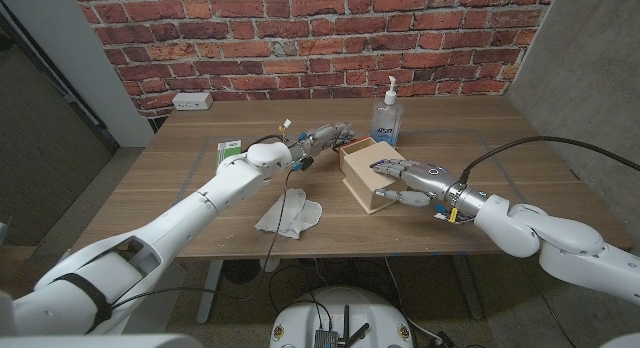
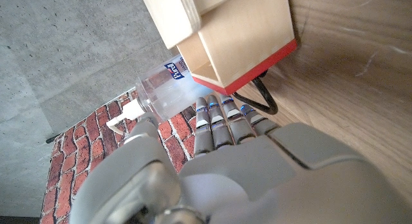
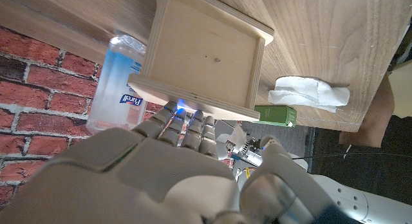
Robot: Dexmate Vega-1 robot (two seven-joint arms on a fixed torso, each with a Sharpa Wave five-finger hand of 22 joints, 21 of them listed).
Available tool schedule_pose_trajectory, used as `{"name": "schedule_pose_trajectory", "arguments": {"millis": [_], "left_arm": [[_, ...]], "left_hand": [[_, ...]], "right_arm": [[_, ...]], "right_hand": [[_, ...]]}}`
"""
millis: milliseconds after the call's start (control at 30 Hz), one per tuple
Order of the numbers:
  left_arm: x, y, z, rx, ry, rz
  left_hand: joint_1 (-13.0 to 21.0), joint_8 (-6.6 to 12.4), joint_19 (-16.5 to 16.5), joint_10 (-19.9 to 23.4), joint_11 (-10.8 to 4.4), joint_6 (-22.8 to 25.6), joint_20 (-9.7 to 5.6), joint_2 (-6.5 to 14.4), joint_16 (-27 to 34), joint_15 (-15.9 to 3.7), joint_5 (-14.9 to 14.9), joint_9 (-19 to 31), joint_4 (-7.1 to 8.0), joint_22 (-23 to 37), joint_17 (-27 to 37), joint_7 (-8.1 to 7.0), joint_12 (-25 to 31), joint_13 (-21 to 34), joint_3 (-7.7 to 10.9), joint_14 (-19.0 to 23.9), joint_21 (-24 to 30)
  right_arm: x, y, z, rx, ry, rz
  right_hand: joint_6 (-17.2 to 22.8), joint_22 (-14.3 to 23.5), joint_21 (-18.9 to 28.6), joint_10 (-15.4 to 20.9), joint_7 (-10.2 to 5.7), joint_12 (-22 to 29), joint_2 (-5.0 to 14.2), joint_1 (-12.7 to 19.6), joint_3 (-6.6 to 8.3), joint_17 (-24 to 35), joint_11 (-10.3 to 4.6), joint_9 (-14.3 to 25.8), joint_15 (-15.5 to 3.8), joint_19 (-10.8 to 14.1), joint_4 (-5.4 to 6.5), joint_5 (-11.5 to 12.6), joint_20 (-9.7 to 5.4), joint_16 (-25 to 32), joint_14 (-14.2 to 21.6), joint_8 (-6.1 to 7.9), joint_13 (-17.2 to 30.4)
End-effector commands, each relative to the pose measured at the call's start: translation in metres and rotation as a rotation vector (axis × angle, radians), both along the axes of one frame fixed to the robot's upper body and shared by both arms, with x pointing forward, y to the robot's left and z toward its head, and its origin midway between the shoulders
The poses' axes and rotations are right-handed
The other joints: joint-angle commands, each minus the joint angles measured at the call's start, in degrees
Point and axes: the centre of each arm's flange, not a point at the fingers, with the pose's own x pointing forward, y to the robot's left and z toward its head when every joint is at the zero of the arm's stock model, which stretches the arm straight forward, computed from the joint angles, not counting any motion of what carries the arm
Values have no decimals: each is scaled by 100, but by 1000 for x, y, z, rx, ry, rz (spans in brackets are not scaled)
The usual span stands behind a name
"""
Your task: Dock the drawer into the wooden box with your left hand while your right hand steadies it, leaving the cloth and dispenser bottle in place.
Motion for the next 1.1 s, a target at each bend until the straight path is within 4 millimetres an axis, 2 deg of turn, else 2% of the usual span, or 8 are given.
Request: {"name": "schedule_pose_trajectory", "arguments": {"millis": [33, 467, 967, 1100], "left_arm": [[6, -9, 3, 13, 9, -32], [8, -10, 4, 19, 12, -49], [9, -19, 1, 12, 18, -81], [9, -21, 1, 5, 16, -82]], "left_hand": [[-65, 39, 90, 117, -5, 111, -230, 1, 38, -171, 35, 0, -14, 12, 14, 14, 43, 11, 58, 115, 64], [-130, 52, 224, 367, -18, 330, -269, 56, 41, -201, 43, 2, -54, 9, 12, 30, 64, 12, 143, 344, 86], [-157, 45, 317, 459, 9, 435, -263, 89, 41, -218, 47, 3, -85, 8, 12, 42, 48, 15, 213, 493, 95], [-169, 17, 451, 445, 18, 421, -295, 117, 51, -207, 49, 5, -103, 6, 16, 69, 18, 17, 265, 614, 125]], "right_arm": [[2, 1, 1, 1, -2, 1], [3, 1, 1, 3, 0, 2], [3, 1, 0, 7, -1, 9], [2, 1, -1, 7, -2, 11]], "right_hand": [[14, 12, 3, 41, 14, 31, 278, 24, 32, 18, 34, 10, -154, 8, -22, -17, -367, 18, 2, 8, 20], [39, 12, 4, 49, 39, 34, 277, 19, 36, 15, 37, 10, -147, 12, -20, -18, -366, 18, 7, 16, 20], [36, 12, 4, 53, 28, 34, 277, 17, 37, 15, 18, 10, -153, 12, -20, -18, -365, 19, 11, 12, 20], [37, 12, 4, 47, 27, 31, 277, 17, 41, 12, 34, 10, -149, 13, -20, -17, -366, 16, 9, 12, 20]]}}
